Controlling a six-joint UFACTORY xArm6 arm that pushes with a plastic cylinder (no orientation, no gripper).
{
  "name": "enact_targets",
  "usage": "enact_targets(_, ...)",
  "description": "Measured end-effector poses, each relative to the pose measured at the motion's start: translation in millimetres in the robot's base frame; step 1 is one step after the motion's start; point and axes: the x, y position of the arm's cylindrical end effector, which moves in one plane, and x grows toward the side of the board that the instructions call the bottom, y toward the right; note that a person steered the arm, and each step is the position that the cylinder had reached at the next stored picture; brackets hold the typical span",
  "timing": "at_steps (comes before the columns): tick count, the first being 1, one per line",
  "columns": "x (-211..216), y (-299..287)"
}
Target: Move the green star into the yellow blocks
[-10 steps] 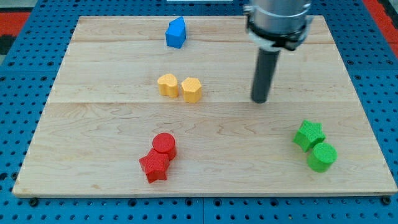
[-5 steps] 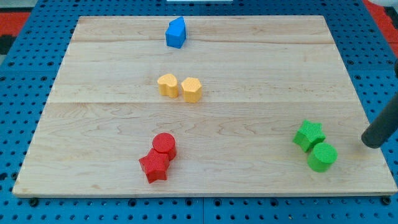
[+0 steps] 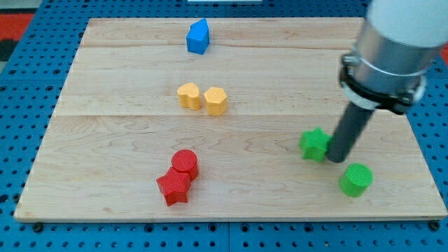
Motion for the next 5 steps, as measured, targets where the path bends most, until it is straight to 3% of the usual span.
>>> enact_targets(2,-48.2,-47.0)
enact_targets(3,-65.1,-106.0)
enact_targets(4,-65.9,-112.2)
enact_targets(5,-60.4,-169.2)
